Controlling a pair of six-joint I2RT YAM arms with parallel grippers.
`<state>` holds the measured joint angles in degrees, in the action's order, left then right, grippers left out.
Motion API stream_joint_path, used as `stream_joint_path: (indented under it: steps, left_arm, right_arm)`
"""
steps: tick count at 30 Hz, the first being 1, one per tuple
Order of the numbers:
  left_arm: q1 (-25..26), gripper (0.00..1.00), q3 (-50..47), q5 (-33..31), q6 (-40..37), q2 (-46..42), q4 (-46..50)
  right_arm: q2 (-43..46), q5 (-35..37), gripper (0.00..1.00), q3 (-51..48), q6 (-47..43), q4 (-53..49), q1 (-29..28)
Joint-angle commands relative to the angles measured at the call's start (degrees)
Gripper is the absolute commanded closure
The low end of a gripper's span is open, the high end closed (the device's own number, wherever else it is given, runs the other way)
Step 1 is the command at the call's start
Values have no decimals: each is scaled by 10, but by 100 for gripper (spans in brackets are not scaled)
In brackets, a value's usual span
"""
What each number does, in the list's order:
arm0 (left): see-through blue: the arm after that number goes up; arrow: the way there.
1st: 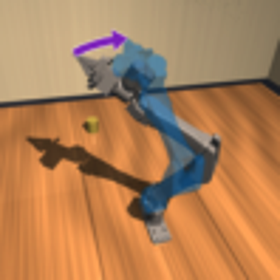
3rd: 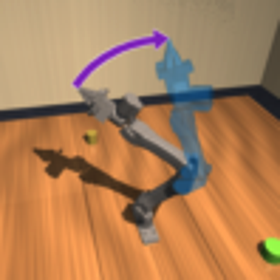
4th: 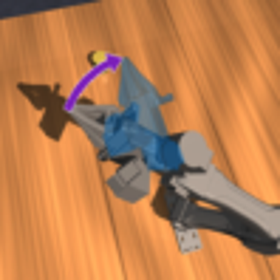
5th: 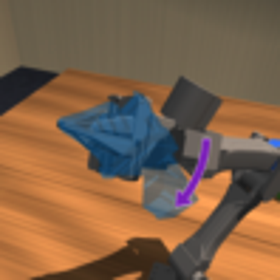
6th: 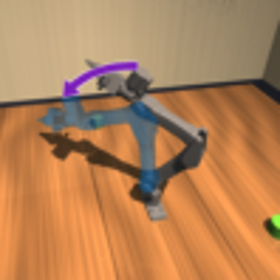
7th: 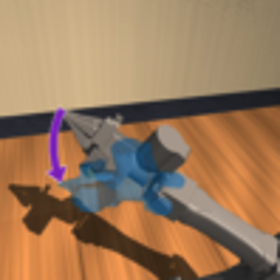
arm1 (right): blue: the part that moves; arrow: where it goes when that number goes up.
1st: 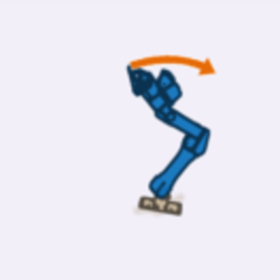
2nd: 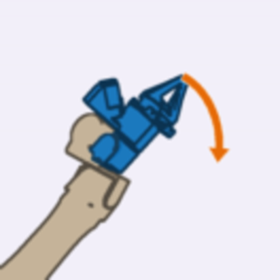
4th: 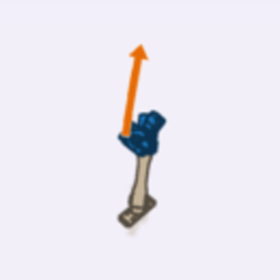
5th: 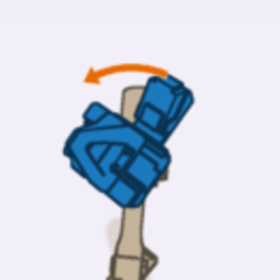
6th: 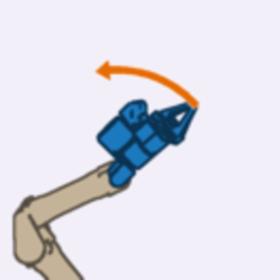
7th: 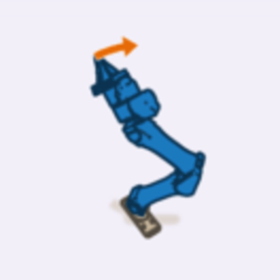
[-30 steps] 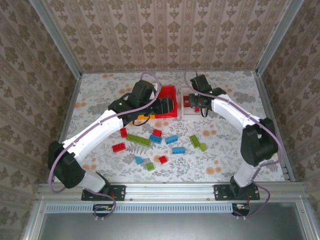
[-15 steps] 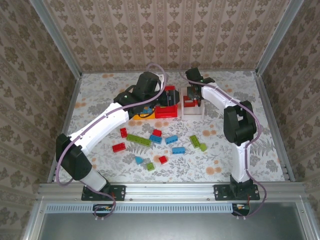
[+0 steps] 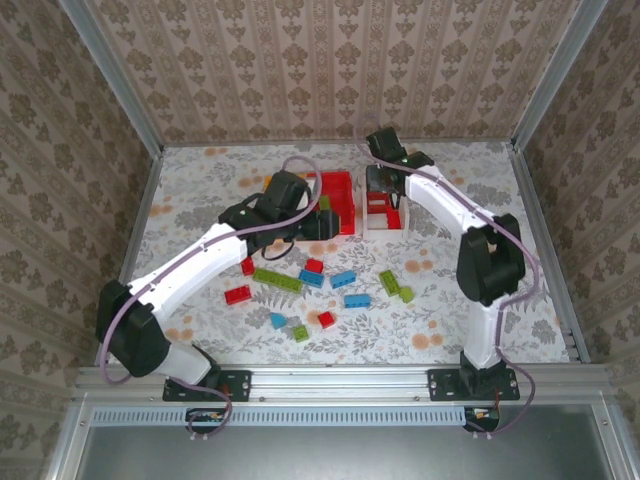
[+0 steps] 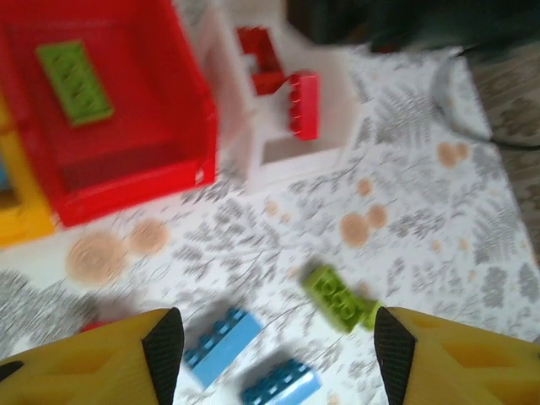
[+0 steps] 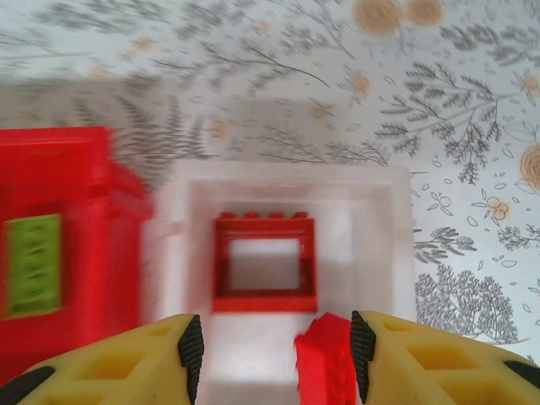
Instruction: Sort the legos into containers by color
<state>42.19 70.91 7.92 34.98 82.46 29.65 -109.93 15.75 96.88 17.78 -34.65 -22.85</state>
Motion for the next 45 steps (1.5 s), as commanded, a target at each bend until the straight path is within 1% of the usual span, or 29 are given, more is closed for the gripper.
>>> stream_joint_path:
  steps: [1,4,6,8,10,13,15,17,19,21,25,29,31,35,40,42,45]
  left_arm:
    - [-13,34,-34,-37,14,-40,66]
    - [-30,32,-75,-66,49,-73,110]
    - [-45,32,-106,-75,81,-101,131]
    - [-68,32,-138,-96,140,-132,173]
    - [-99,32,-174,-99,196,-162,206]
    - [-144,33,-233,-77,261,-214,210]
    - [-166,34,-263,-63,295,-241,191]
    - [-188,34,-284,-45,336,-249,162]
    - [-189,34,-284,-35,372,-227,137]
    - [-183,34,-269,-27,404,-188,115]
    - [-164,31,-216,-35,461,-94,113]
    - [-164,29,-200,-32,519,-33,93]
    - [-164,29,-196,-33,535,-9,82]
    - [-164,29,-189,-26,542,40,68]
    - [-164,34,-189,-22,538,84,27]
    - [-164,39,-186,-20,532,97,18]
    - [-164,49,-185,-18,525,107,16]
  right_arm:
    - [104,-35,47,-68,-3,35,-30]
    - [181,-93,46,-170,-16,94,-60]
    - [234,-146,43,-239,-40,129,-87]
    - [279,-208,39,-303,-62,155,-120]
    - [317,-247,35,-350,-75,167,-154]
    - [356,-261,28,-403,-72,185,-197]
    - [373,-270,23,-430,-66,215,-212]
    - [375,-260,16,-444,-74,238,-231]
    - [360,-265,14,-434,-79,242,-236]
    - [342,-281,14,-418,-85,244,-237]
    - [319,-324,13,-394,-100,253,-240]
    - [309,-331,12,-373,-107,241,-244]
    - [310,-329,12,-374,-105,240,-244]
    - [318,-319,12,-381,-97,240,-244]
    - [326,-314,12,-392,-90,240,-243]
    - [325,-313,12,-392,-88,239,-244]
    - [322,-312,12,-391,-86,237,-244]
